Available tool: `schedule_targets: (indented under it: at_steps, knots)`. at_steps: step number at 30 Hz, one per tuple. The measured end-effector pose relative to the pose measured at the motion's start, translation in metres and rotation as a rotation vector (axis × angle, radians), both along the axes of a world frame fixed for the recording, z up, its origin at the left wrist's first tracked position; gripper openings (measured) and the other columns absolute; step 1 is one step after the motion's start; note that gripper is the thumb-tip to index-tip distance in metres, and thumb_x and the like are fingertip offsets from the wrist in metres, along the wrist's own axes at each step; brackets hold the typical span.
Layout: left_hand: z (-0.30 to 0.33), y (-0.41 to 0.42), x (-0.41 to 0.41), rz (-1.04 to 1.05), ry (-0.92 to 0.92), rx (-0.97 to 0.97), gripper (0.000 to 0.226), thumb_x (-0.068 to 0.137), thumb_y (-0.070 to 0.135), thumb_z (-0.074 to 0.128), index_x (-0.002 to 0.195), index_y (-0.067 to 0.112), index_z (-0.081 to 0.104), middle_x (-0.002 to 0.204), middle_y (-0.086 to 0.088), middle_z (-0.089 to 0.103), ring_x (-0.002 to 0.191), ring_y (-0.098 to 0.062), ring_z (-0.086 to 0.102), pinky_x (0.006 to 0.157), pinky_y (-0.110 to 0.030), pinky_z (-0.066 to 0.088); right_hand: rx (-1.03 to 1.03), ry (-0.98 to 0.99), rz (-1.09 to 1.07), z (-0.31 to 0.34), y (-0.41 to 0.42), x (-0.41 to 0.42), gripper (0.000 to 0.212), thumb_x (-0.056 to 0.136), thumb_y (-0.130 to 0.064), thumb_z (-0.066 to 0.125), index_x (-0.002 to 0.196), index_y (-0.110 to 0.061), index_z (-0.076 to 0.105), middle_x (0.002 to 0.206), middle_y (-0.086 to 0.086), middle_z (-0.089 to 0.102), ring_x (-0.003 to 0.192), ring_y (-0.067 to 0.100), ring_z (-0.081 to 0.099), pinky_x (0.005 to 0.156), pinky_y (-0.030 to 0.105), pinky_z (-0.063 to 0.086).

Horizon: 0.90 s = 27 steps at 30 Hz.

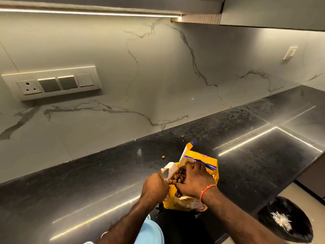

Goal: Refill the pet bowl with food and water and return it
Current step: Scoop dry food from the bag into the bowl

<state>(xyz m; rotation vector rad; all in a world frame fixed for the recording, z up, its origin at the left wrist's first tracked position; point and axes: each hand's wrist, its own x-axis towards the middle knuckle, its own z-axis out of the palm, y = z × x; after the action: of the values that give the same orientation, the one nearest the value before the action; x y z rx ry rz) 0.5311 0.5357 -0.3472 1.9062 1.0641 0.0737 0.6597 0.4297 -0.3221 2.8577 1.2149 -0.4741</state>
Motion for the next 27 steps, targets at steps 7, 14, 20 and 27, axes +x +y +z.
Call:
schedule_targets:
  at_steps: [7,14,20,27]
  knots:
    - [-0.012,0.003,0.005,-0.031,0.015,0.022,0.033,0.073,0.024,0.044,0.078,0.005,0.07,0.07,-0.012,0.076,0.068,-0.031,0.076,0.067,-0.046,0.065,-0.122,0.072,0.12,-0.012,0.008,0.006,0.084,0.081,-0.07,0.056,0.153,-0.043,0.02,0.165,0.01,0.007,0.152,0.046,0.002,0.118,0.062,0.024]
    - [0.003,-0.003,0.004,-0.004,-0.012,-0.031,0.022,0.097,0.007,0.05,0.084,0.005,0.068,0.073,-0.014,0.077,0.066,-0.027,0.077,0.067,-0.044,0.066,-0.145,0.054,0.158,-0.017,0.01,0.014,0.082,0.084,-0.066,0.057,0.155,-0.038,0.025,0.161,0.011,0.021,0.146,0.041,0.024,0.115,0.052,0.035]
    - [0.005,-0.005,0.001,-0.036,0.003,-0.001,0.024,0.098,0.011,0.051,0.083,0.006,0.07,0.073,-0.013,0.077,0.065,-0.025,0.077,0.066,-0.043,0.066,-0.009,0.126,0.154,-0.014,0.012,0.013,0.065,0.084,-0.048,0.068,0.144,-0.032,0.049,0.147,0.003,0.052,0.132,0.025,0.05,0.108,0.038,0.045]
    - [0.011,-0.001,-0.006,-0.076,0.023,0.048,0.023,0.089,0.022,0.057,0.078,0.009,0.073,0.078,-0.01,0.076,0.076,-0.026,0.076,0.067,-0.05,0.064,0.109,0.218,0.037,-0.01,0.016,0.027,0.033,0.082,-0.029,0.072,0.115,-0.029,0.07,0.115,-0.004,0.071,0.103,0.017,0.064,0.089,0.03,0.053]
